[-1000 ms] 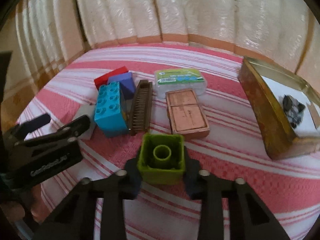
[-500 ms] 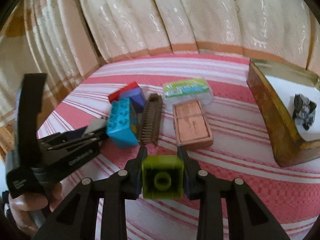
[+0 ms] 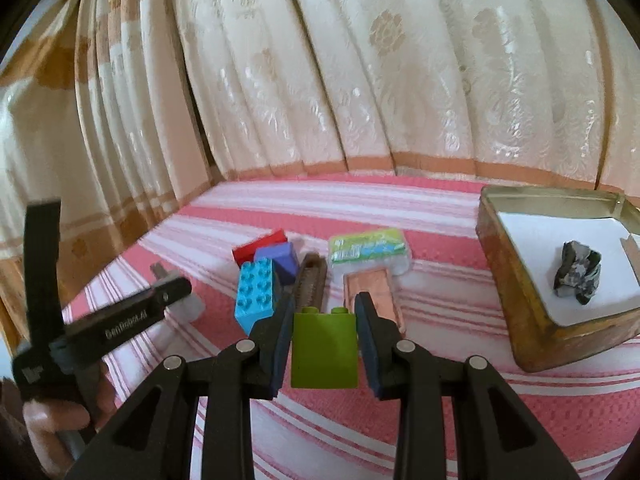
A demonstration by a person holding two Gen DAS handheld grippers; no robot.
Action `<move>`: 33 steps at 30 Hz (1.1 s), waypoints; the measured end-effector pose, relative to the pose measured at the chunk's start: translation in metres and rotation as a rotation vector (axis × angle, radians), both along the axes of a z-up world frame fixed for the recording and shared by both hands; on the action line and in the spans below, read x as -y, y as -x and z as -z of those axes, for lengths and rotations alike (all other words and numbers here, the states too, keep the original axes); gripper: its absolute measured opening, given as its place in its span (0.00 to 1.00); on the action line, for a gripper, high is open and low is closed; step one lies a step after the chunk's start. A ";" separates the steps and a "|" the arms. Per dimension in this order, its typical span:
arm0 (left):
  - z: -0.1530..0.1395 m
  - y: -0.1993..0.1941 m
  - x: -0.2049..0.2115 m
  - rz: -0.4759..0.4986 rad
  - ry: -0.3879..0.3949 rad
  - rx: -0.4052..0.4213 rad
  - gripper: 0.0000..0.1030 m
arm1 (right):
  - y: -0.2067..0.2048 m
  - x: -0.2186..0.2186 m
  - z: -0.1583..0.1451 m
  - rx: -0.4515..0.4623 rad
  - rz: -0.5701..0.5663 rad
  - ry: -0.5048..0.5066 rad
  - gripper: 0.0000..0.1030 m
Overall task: Organize rigid objects
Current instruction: 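Grasp the white charger plug with the left tool while the right holds the block, then carry plug and green block into the gold tin and open both tools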
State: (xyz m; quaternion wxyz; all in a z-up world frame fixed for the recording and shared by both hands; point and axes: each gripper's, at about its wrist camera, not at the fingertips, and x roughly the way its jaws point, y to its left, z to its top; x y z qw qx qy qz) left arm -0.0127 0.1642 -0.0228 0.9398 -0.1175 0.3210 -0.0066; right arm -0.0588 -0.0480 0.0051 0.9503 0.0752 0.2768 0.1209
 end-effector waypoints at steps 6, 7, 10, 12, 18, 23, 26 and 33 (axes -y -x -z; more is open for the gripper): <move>-0.006 0.007 0.012 0.011 -0.003 0.049 0.36 | 0.005 0.023 -0.007 0.037 0.013 -0.088 0.33; -0.007 0.010 0.015 0.018 -0.009 0.055 0.36 | 0.006 0.029 -0.008 0.040 0.014 -0.110 0.33; -0.014 0.013 0.029 0.045 -0.035 0.076 0.36 | 0.006 0.040 -0.010 0.047 0.032 -0.146 0.33; -0.018 0.014 0.038 0.065 -0.044 0.086 0.36 | 0.006 0.046 -0.012 0.057 0.055 -0.145 0.33; -0.031 0.014 0.066 0.112 -0.069 0.113 0.36 | 0.011 0.063 -0.018 0.088 0.098 -0.129 0.33; -0.037 0.012 0.090 0.148 -0.080 0.124 0.36 | 0.012 0.084 -0.023 0.102 0.141 -0.126 0.33; -0.042 0.011 0.107 0.170 -0.091 0.135 0.36 | 0.013 0.098 -0.026 0.112 0.174 -0.115 0.33; -0.051 0.008 0.146 0.222 -0.100 0.154 0.36 | 0.013 0.137 -0.032 0.143 0.257 -0.048 0.33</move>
